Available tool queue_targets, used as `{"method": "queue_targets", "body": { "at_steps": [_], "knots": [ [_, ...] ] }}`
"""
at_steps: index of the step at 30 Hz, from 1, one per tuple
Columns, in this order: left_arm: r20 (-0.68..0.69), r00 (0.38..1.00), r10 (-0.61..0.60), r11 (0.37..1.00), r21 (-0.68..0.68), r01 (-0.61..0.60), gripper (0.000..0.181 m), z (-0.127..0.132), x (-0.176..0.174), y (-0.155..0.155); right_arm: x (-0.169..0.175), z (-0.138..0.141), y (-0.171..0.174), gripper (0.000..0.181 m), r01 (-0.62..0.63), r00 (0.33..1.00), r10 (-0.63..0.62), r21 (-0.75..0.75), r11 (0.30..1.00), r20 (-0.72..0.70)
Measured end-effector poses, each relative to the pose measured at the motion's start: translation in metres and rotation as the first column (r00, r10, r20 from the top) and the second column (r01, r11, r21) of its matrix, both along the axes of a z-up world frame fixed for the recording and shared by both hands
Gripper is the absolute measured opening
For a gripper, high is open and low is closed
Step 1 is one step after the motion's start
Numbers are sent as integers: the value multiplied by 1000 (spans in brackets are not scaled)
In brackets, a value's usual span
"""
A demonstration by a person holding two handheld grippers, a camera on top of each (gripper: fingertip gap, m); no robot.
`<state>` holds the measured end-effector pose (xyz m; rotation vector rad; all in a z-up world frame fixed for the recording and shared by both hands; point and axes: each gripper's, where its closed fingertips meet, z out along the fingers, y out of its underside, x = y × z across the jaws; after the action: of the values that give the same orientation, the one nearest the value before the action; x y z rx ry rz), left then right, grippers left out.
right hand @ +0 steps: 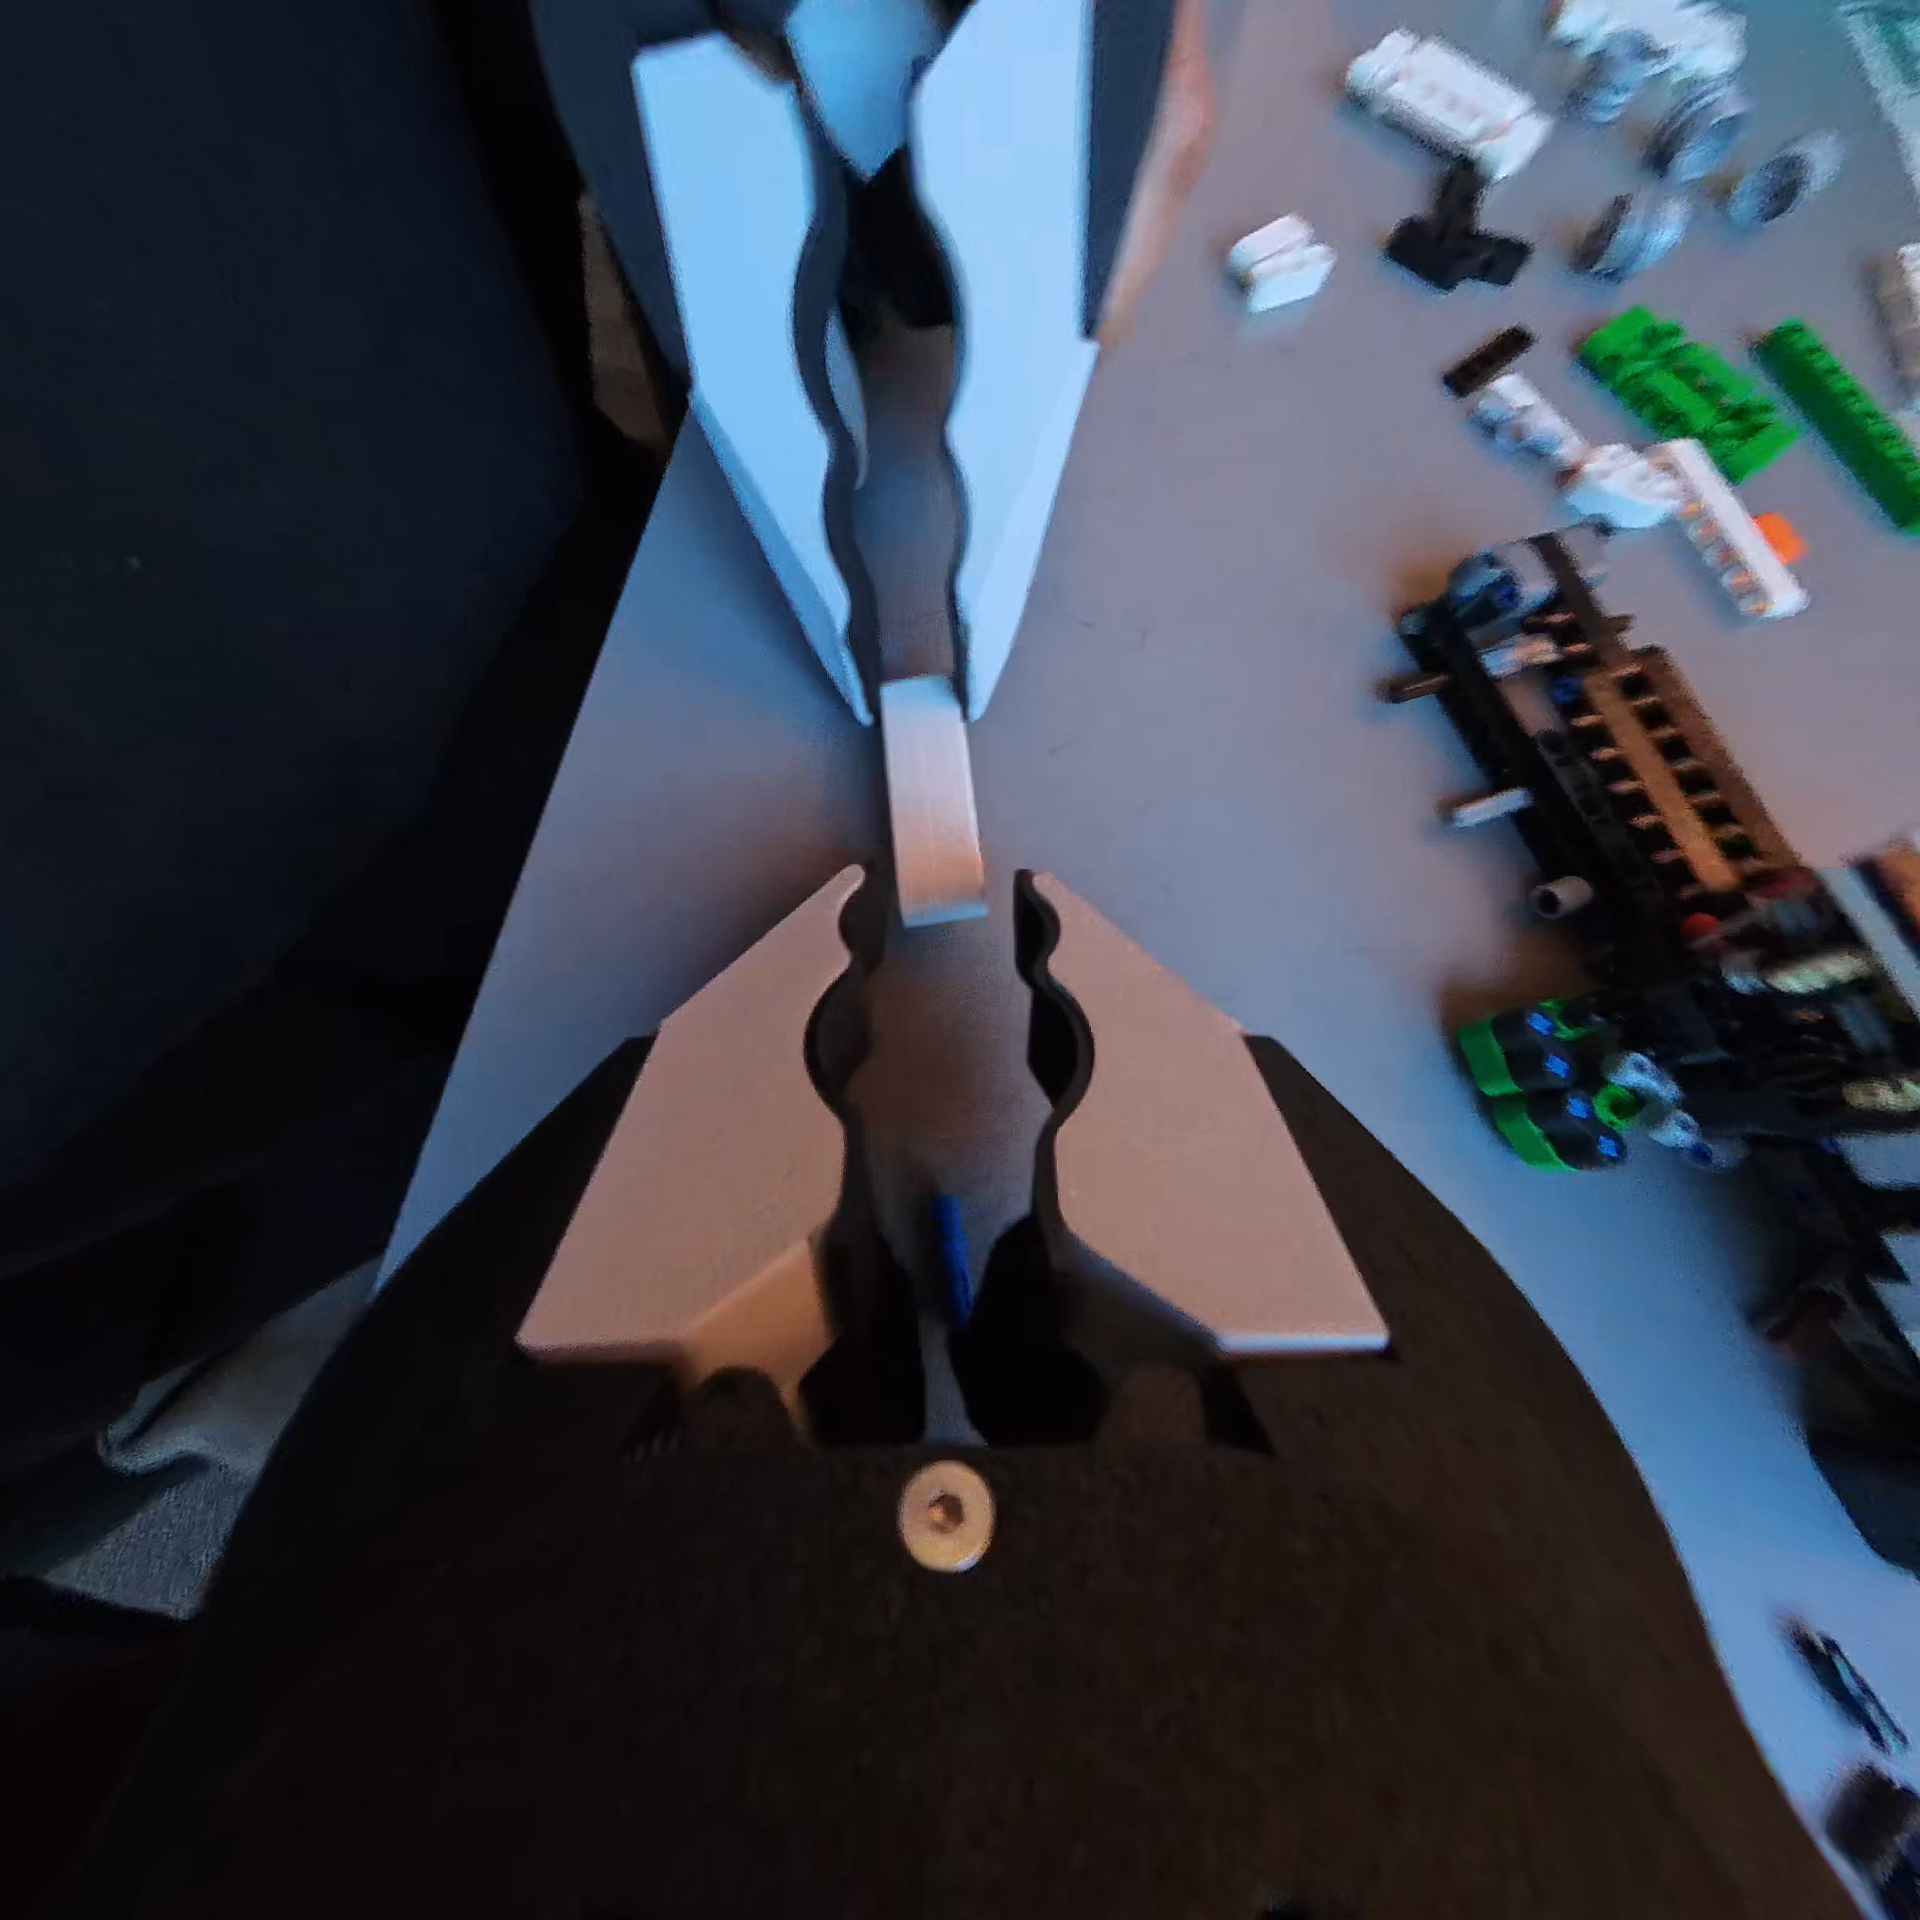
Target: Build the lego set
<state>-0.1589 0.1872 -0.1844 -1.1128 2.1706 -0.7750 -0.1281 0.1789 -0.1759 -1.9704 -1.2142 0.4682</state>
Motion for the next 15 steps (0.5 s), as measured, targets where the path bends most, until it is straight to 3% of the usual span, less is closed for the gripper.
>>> {"method": "queue_targets", "body": {
  "at_steps": [5,7,9,11,15],
  "knots": [
    [201,980,6,976,210,-49,15,25,14,20,22,29,11,34,231,946,-234,-42,972,-225],
    [299,953,-56,938,343,-52,15,36,18,27,25,39,14,37,292,888,-310,-103,951,-340],
    [373,915,-152,879,474,-47,15,46,23,29,16,51,11,37,277,836,-306,-132,952,-456],
    [398,889,-226,823,566,-44,15,52,28,32,13,53,14,33,307,812,-332,-132,942,-481],
    [397,851,-344,770,638,14,15,54,33,27,14,56,19,13,372,808,-367,-82,924,-461]
  ]
}}
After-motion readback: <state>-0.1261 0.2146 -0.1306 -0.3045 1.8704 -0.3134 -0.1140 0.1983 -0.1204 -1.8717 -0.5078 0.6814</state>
